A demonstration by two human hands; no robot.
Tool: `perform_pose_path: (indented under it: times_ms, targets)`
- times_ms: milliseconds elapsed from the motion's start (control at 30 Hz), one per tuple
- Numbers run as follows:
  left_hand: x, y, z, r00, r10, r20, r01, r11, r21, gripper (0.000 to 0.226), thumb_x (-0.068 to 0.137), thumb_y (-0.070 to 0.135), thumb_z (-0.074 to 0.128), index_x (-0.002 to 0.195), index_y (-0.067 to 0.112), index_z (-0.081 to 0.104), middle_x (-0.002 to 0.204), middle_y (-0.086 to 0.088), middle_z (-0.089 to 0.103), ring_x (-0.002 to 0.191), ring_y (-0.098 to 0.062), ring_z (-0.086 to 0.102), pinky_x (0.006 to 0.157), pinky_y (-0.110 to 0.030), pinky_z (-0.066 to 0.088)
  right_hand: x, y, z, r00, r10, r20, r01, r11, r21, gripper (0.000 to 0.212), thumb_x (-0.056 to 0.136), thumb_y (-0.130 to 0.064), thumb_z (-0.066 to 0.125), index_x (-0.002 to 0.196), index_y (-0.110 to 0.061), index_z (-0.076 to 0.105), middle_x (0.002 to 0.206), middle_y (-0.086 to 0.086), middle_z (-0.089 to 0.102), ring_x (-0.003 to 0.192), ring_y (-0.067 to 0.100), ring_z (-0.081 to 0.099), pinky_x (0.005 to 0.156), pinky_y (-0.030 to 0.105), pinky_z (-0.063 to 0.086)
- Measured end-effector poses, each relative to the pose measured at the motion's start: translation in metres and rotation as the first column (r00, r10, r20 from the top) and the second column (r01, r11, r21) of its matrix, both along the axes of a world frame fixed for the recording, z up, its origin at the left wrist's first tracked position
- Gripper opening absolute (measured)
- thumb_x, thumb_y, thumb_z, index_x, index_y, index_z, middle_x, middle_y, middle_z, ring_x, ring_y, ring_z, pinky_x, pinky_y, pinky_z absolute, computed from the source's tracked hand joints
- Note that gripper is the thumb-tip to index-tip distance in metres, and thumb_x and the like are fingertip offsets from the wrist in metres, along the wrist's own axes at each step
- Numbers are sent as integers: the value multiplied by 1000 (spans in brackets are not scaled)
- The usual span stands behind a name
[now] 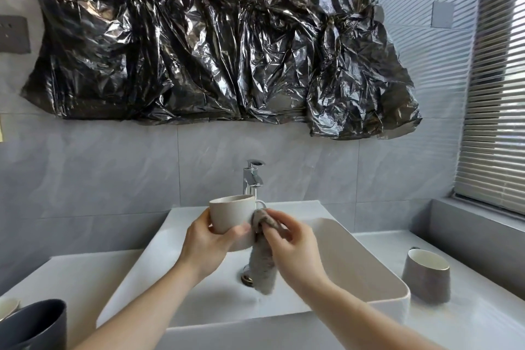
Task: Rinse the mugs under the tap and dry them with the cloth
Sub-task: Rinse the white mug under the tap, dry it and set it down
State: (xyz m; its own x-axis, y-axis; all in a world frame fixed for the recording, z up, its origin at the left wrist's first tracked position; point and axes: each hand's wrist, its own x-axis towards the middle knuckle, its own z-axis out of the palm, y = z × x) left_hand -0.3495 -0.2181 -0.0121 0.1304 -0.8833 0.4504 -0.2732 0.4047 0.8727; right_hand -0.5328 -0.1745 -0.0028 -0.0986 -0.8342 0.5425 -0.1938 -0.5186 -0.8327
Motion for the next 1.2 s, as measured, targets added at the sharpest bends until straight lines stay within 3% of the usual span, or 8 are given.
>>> perform_pose_path:
  times_ms: [133,367,567,667,800,900,1067,1200]
  targets:
    - [5,-1,2,994,-9,-109,12,1000,28,66,61,66,79,110,22,75,102,11,80,98,-6,75,81,-27,54,27,4,-9,999,3,38,-1,998,-56,36,93,-4,67,112,-32,76,111,-16,73,104,-2,67,87,11,51]
    - [-1,-1,10,920,-31,-390,70,994,87,73,62,61,80,112,8,74,107,-8,80,107,-27,75,102,-52,56,44,-3,-8,975,-4,223,-22,993,113,17,94,-11,67,103,-26,65,88,-6,76,86,16,73,78,32,59]
    - [-8,7,20,771,-44,-635,182,971,155,73,72,65,72,117,7,73,109,-9,80,100,-22,78,71,-31,63,75,5,-4,938,70,340,-46,996,-79,31,95,-4,66,114,-28,68,110,-8,75,105,9,72,90,23,56]
    - [-5,8,24,716,-41,-697,248,948,198,101,62,77,71,132,4,66,126,-13,72,118,-33,70,101,-50,56,82,13,-15,974,105,199,-76,986,-149,38,88,-1,65,108,-33,70,112,-19,71,106,6,71,91,23,55]
    - [-5,11,26,706,-50,-706,276,938,209,110,50,79,73,130,4,68,110,-19,69,104,-36,67,106,-53,49,75,7,-15,984,75,159,-64,995,-76,28,88,-7,62,101,-30,74,101,-2,77,96,18,73,86,40,60]
    - [-6,13,19,747,23,-665,177,957,231,95,49,77,74,111,5,73,97,-12,66,90,-27,62,85,-41,47,64,-1,-8,968,-13,252,6,1000,30,26,91,-5,63,93,-27,75,83,1,78,79,18,73,70,31,57]
    - [-11,30,17,832,37,-554,66,984,165,81,48,70,76,104,10,74,107,-5,79,98,-21,70,94,-37,52,57,-4,-10,894,-88,439,-14,974,224,20,92,-8,64,90,-26,73,71,-7,77,63,6,70,60,29,57]
    - [-12,57,22,906,-60,-419,96,993,65,69,56,68,75,100,16,78,96,5,79,89,-10,70,79,-30,51,32,2,2,854,-120,506,-22,964,266,14,93,-6,65,92,-18,72,70,-7,76,66,8,70,63,23,53]
